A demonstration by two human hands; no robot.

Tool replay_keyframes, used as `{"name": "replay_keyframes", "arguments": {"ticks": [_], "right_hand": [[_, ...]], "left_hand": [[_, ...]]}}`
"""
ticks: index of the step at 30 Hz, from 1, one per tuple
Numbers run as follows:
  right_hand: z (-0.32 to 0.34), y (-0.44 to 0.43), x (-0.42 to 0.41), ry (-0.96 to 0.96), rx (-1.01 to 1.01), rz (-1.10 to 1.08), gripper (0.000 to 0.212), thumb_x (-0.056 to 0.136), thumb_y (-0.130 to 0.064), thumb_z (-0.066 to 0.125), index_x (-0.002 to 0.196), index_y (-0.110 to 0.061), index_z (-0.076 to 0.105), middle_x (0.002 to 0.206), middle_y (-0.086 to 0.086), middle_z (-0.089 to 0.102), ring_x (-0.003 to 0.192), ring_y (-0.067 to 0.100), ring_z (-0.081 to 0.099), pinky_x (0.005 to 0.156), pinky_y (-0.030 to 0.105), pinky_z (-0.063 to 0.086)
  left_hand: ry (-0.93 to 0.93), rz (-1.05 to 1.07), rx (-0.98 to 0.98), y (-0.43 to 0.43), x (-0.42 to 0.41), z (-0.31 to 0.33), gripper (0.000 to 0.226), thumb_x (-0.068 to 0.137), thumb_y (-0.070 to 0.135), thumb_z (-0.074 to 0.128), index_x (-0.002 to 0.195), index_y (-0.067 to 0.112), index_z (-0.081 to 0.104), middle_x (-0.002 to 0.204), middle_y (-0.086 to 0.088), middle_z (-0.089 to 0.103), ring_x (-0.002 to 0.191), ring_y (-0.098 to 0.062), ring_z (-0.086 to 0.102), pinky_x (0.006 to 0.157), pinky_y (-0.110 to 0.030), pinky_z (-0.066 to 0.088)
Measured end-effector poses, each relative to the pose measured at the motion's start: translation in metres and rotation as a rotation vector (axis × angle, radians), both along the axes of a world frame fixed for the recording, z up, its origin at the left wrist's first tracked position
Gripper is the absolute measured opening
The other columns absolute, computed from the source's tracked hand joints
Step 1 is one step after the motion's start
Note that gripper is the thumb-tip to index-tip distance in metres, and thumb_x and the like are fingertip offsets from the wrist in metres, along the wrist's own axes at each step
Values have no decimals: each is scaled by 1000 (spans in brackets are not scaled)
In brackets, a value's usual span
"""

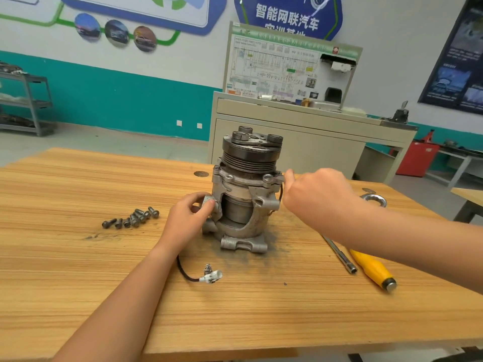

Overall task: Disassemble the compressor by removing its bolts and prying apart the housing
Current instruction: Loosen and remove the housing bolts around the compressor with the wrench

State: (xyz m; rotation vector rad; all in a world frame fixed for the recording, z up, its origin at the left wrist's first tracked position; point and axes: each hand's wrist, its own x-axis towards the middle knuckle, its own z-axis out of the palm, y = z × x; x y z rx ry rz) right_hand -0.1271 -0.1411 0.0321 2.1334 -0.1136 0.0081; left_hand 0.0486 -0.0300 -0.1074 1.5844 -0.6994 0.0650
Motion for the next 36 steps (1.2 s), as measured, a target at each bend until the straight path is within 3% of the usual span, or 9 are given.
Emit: {"name": "replay_keyframes", "arguments": {"ticks": [3, 6, 13, 18, 25, 28, 31, 34, 36], "right_hand": [[4, -9, -6, -12, -88, -41, 54, 89, 9, 39, 141, 5, 26, 62, 2, 36, 41, 14, 27, 36, 24, 14], [4, -19, -8, -7, -102, -16, 60, 91, 9, 35, 143, 6, 5, 56, 5, 26, 40, 16, 24, 35, 26, 15], [-3, -15, 0, -16, -86, 13, 55, 91, 8, 36, 142, 10, 13, 60, 7, 38, 40, 16, 22, 36, 26, 14], [-2, -33, 6, -56, -103, -34, 62, 91, 1, 39, 145, 0, 8, 53, 2, 27, 40, 17, 24, 34, 26, 17], [-9, -78, 9, -144, -57, 60, 67, 95, -12, 38, 145, -14, -7, 62, -5, 32, 45, 8, 33, 37, 22, 18], [-8, -98, 11, -180, 74, 231, 71, 84, -1, 59, 144, -7, 22, 74, -1, 56, 53, 13, 50, 40, 20, 34], [-13, -128, 27, -379, 181, 589, 54, 58, 16, 77, 109, 6, 64, 77, 19, 69, 55, 30, 65, 47, 35, 54], [-24, -133, 51, -452, 249, 685, 37, 61, 19, 73, 95, 8, 69, 81, 20, 70, 65, 32, 69, 66, 48, 55], [-30, -132, 60, -467, 299, 681, 33, 61, 18, 75, 92, 8, 69, 79, 20, 70, 64, 32, 69, 65, 49, 55]], "left_hand": [[-2, -2, -4, -1, 1, -1, 14, 90, 26, 57, 86, 38, 63, 88, 12, 69, 76, 5, 63, 60, -5, 44], [8, 4, 9, -1, 5, -3, 11, 89, 28, 57, 93, 30, 67, 89, 10, 70, 78, 1, 64, 60, -7, 45], [38, 12, -12, -3, 0, -3, 11, 91, 27, 56, 92, 34, 65, 88, 9, 70, 80, -4, 64, 59, -6, 44], [48, 2, -23, -2, -2, -1, 12, 91, 26, 55, 91, 33, 64, 87, 9, 69, 77, 0, 64, 59, -5, 44], [69, 18, 15, -2, 1, -2, 16, 90, 29, 56, 102, 25, 66, 94, 3, 70, 90, -18, 65, 75, -23, 51], [68, 15, 8, -3, 0, -1, 15, 90, 27, 57, 101, 24, 66, 95, 1, 70, 90, -20, 64, 71, -19, 49], [61, 21, 9, -2, 0, -1, 11, 90, 27, 58, 99, 28, 64, 96, 2, 69, 90, -19, 64, 66, -14, 47], [65, 31, 12, -2, 0, -1, 15, 90, 27, 58, 103, 25, 64, 99, 5, 68, 91, -17, 64, 63, -7, 45], [59, 33, 6, -2, 0, -1, 14, 90, 27, 58, 102, 25, 65, 99, 6, 68, 90, -17, 63, 62, -5, 44]]}}
